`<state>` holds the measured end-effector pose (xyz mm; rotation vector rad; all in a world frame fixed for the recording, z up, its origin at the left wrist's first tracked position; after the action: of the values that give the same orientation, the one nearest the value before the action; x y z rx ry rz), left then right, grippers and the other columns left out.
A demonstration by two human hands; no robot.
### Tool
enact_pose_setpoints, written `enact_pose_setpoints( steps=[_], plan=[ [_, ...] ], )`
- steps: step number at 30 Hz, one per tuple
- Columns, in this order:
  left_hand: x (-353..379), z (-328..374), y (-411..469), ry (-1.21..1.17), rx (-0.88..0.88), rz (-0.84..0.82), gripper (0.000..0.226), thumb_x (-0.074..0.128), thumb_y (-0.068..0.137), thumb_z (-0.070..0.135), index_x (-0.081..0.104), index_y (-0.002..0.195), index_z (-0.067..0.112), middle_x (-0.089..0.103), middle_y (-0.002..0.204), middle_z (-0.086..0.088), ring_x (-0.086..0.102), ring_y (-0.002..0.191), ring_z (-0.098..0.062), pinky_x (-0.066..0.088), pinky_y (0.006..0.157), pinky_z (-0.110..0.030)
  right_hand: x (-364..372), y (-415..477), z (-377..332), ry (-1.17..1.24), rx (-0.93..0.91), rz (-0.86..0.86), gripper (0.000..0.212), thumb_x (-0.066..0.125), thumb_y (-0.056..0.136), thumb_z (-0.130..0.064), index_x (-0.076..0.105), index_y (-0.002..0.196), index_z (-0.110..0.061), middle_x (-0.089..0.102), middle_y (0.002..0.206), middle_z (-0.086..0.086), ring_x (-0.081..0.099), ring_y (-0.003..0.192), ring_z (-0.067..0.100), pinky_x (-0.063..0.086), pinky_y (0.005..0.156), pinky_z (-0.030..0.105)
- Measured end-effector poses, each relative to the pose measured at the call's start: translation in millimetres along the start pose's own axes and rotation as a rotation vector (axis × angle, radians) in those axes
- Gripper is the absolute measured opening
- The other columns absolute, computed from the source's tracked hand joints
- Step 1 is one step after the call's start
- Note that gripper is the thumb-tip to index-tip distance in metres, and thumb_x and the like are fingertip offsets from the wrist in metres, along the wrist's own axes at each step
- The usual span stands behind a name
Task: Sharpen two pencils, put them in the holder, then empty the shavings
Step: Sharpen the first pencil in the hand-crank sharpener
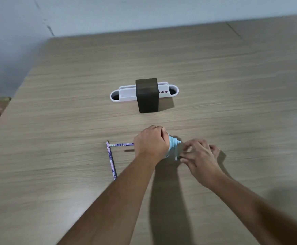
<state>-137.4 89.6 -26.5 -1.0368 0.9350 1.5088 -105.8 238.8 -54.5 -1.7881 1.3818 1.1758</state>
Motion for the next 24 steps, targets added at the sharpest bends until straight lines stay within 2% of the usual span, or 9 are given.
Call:
enact_pose_setpoints(
  steps=[3, 5, 8, 10, 12, 16, 18, 21, 24],
  plan=[
    [-2, -2, -1, -0.034, 0.02, 0.002, 0.034, 0.033, 0.095, 0.029, 0.063, 0.086, 0.015, 0.066, 0.094, -0.004, 0.057, 0.081, -0.026, 0.031, 0.064, -0.03, -42, 11, -15, 0.105, -0.024, 0.146, 0.015, 0.066, 0.08, -0.027, 0.062, 0.078, -0.041, 0.061, 0.104, -0.012, 0.035, 0.112, 0.008, 0.007, 0.081, 0.025],
    [-1, -1, -1, -0.047, 0.036, 0.011, 0.034, 0.034, 0.095, 0.029, 0.064, 0.085, 0.015, 0.067, 0.093, -0.004, 0.06, 0.084, -0.028, 0.032, 0.064, -0.03, -51, 42, -12, 0.085, 0.059, 0.187, 0.013, 0.064, 0.083, -0.028, 0.067, 0.082, -0.04, 0.056, 0.111, -0.013, 0.034, 0.12, 0.012, 0.01, 0.085, 0.029],
    [-1, -1, -1, -0.033, 0.022, 0.005, 0.034, 0.034, 0.095, 0.032, 0.064, 0.089, 0.016, 0.067, 0.094, -0.004, 0.059, 0.082, -0.025, 0.038, 0.065, -0.03, -17, 77, 3, -0.038, 0.152, 0.059, 0.016, 0.058, 0.086, -0.029, 0.072, 0.094, -0.034, 0.049, 0.12, -0.012, 0.031, 0.123, 0.015, 0.014, 0.094, 0.04],
    [-1, -2, 0, -0.031, -0.006, 0.008, 0.034, 0.034, 0.096, 0.032, 0.063, 0.091, 0.016, 0.067, 0.095, -0.004, 0.055, 0.079, -0.024, 0.037, 0.066, -0.03, 14, 69, 17, -0.071, 0.146, -0.041, 0.023, 0.056, 0.085, -0.021, 0.07, 0.096, -0.036, 0.048, 0.12, -0.011, 0.031, 0.124, 0.017, 0.012, 0.091, 0.04],
    [-1, 0, -1, -0.018, -0.019, -0.006, 0.035, 0.033, 0.096, 0.032, 0.063, 0.091, 0.015, 0.066, 0.098, -0.005, 0.054, 0.08, -0.024, 0.034, 0.066, -0.03, 27, 43, 24, -0.083, 0.145, -0.03, 0.024, 0.055, 0.081, -0.016, 0.069, 0.094, -0.03, 0.049, 0.119, -0.008, 0.033, 0.124, 0.02, 0.014, 0.093, 0.041],
    [2, -2, 0, -0.025, -0.012, -0.033, 0.034, 0.032, 0.097, 0.031, 0.063, 0.094, 0.015, 0.067, 0.101, -0.005, 0.06, 0.092, -0.027, 0.038, 0.07, -0.032, 20, 6, 15, -0.074, 0.085, -0.039, 0.016, 0.059, 0.085, -0.031, 0.072, 0.093, -0.036, 0.047, 0.13, -0.01, 0.03, 0.126, 0.018, 0.014, 0.098, 0.043],
    [3, -1, -1, -0.094, 0.014, -0.069, 0.031, 0.032, 0.098, 0.033, 0.059, 0.102, 0.018, 0.067, 0.106, -0.005, 0.059, 0.098, -0.027, 0.04, 0.078, -0.035, 12, 8, 18, -0.048, 0.108, -0.075, 0.019, 0.055, 0.087, -0.038, 0.068, 0.101, -0.041, 0.042, 0.136, -0.013, 0.028, 0.129, 0.015, 0.014, 0.101, 0.043],
    [-15, -3, -3, -0.323, 0.034, -0.051, 0.032, 0.036, 0.097, 0.032, 0.05, 0.124, 0.022, 0.063, 0.123, -0.005, 0.054, 0.116, -0.026, 0.039, 0.101, -0.042, -8, 21, 16, -0.041, 0.124, -0.07, 0.022, 0.05, 0.089, -0.042, 0.065, 0.106, -0.045, 0.038, 0.141, -0.014, 0.027, 0.131, 0.014, 0.017, 0.102, 0.045],
    [-42, -23, 0, -0.378, 0.088, 0.034, 0.032, 0.041, 0.095, 0.026, 0.052, 0.124, 0.019, 0.06, 0.126, -0.005, 0.052, 0.118, -0.025, 0.039, 0.102, -0.042, -35, 40, -1, -0.009, 0.099, -0.027, 0.026, 0.046, 0.09, -0.045, 0.061, 0.111, -0.045, 0.039, 0.14, -0.015, 0.027, 0.13, 0.013, 0.018, 0.103, 0.044]
  ],
)
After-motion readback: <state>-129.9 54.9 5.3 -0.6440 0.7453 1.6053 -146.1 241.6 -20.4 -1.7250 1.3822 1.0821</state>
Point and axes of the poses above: each hand's wrist, its own y-axis towards the middle knuckle, its own x-axis out of the palm, z = x × y, the point moved 8 cm from there along y, towards the middle knuckle
